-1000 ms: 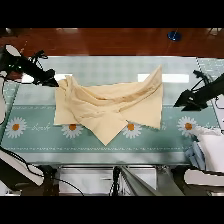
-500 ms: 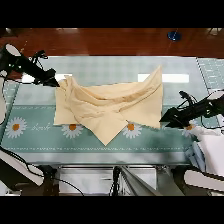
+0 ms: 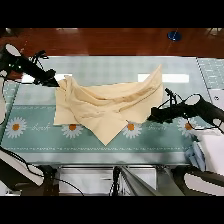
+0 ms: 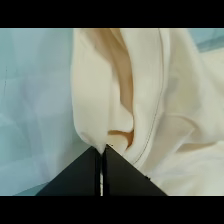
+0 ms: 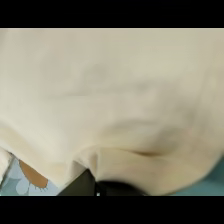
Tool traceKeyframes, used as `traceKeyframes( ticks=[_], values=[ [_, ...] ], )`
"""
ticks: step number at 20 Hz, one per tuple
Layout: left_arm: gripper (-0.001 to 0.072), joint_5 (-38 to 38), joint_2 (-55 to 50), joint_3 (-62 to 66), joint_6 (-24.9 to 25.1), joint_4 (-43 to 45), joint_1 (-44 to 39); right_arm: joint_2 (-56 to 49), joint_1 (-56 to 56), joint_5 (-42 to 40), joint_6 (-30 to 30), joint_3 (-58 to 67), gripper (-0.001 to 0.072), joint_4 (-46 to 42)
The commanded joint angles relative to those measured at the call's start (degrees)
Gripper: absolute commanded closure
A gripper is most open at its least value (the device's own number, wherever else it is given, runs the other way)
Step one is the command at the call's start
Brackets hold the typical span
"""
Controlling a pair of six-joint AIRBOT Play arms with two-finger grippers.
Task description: Fold the shirts.
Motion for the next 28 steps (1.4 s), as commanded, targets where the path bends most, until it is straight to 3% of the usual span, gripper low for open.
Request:
traceKeyframes(
  ticks=[1,7,11,16,22,25,28],
  values=[
    [0.0677,-0.3,0.2,0.1,1.2,0.0,0.1,2.5,2.6,-6.7,2.0,-0.3,0.0688,-1.2],
    [0.0677,-1.4,3.1,9.8,0.4,-5.8,0.1,27.3,2.6,-5.7,1.0,4.5,0.0689,-5.1],
    [0.0678,0.1,10.5,18.1,-1.5,-11.4,0.1,38.0,2.6,-5.5,7.5,19.9,0.0689,-16.8],
    [0.0678,6.4,28.9,18.1,-0.9,-12.7,0.1,39.0,2.6,-3.6,9.7,39.5,0.0689,-26.4],
    [0.0678,13.9,50.8,18.1,0.3,-11.5,0.1,39.0,2.6,-3.2,10.1,49.1,0.0689,-27.3],
    [0.0677,12.4,59.6,18.1,-0.3,-6.6,0.1,39.0,2.6,0.6,10.4,54.7,0.0689,-26.9],
    [0.0678,4.5,66.3,18.1,-7.2,0.4,0.1,39.0,2.6,9.9,11.6,61.7,0.0689,-26.9]
  ],
)
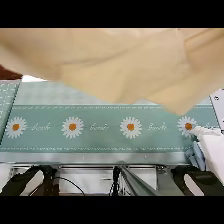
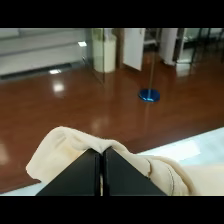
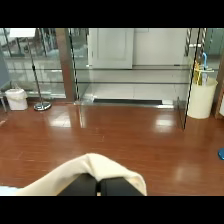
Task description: Fold the shirts.
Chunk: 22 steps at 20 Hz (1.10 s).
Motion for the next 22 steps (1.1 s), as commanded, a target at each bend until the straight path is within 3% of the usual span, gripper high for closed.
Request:
traceKeyframes(
  ticks=[1,5,9,14,18,22],
  values=[
    [0.0678,-10.2,8.4,0.0,-6.3,7.7,0.0,0.1,0.0,11.1,1.7,7.9,0.0689,-0.2],
    [0.0678,-27.7,10.3,-2.3,-8.6,11.8,0.0,-0.4,0.0,25.0,3.0,10.8,0.0689,-2.1],
    [0.0677,-28.1,10.9,-14.4,-9.3,12.1,0.0,-6.8,0.0,44.6,-0.5,6.9,0.069,-8.1],
    [0.0678,-25.2,10.8,-42.5,-6.4,12.1,0.0,-15.6,0.0,38.5,-4.9,-8.3,0.0689,-8.2],
    [0.0677,-9.7,10.4,-62.3,-4.9,12.0,0.0,-23.4,0.0,27.5,-8.1,-15.3,0.0689,-6.4],
    [0.0676,3.1,5.8,-72.5,-4.9,10.8,0.0,-32.5,0.0,20.3,-10.5,-15.4,0.0689,-1.2]
  ],
)
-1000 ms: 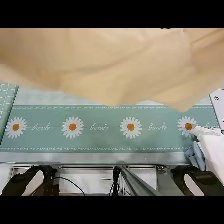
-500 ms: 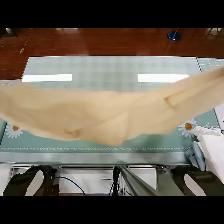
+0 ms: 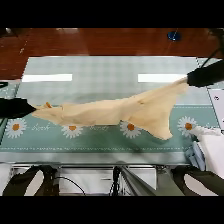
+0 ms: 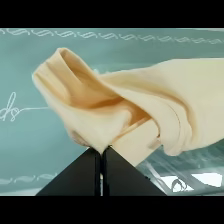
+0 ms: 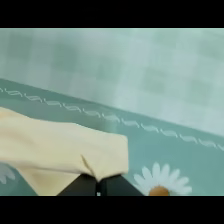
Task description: Fold the shirts.
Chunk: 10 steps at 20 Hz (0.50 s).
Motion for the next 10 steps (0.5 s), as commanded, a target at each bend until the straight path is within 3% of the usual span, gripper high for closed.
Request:
traceKeyframes(
  ticks=[1,10],
  values=[
    [0.0677,13.1,-4.5,-9.3,0.4,-2.0,0.0,-8.3,0.0,-6.8,-2.3,-1.4,0.0689,4.7],
    [0.0676,37.9,-23.9,-9.7,0.4,-15.6,-0.6,-22.4,0.0,-20.3,-4.7,-1.4,0.0689,10.0]
  ],
)
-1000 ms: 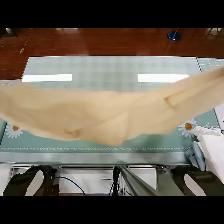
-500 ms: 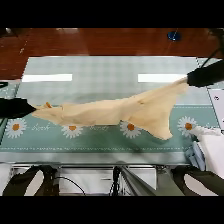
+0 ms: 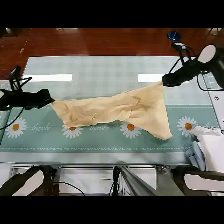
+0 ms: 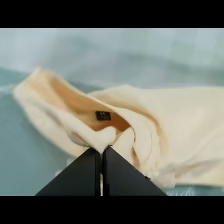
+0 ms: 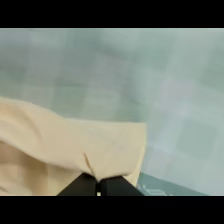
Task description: Fold the shirts.
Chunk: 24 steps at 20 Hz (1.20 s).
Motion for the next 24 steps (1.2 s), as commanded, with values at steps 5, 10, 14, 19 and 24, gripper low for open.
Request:
traceKeyframes(
  ticks=[5,10,14,19,24],
  values=[
    [0.0676,12.6,-12.7,-0.4,0.2,-5.7,-5.4,-7.9,0.1,-8.6,-0.2,0.0,0.0688,8.6],
    [0.0676,13.5,-14.3,-0.3,3.7,-5.5,-7.3,-7.5,0.0,-4.3,-1.1,0.1,0.0427,9.5],
    [0.0675,13.4,-14.3,-0.3,4.8,-5.5,-7.2,2.3,0.0,11.4,-3.1,0.1,0.024,12.5],
    [0.0675,13.3,-14.3,-0.3,6.2,-5.6,-7.2,7.7,0.0,15.2,-2.9,-3.5,0.024,25.1],
    [0.0675,13.3,-14.3,-0.3,7.7,-5.6,-7.2,5.2,0.1,9.1,-2.9,-14.3,0.0239,31.3]
  ],
)
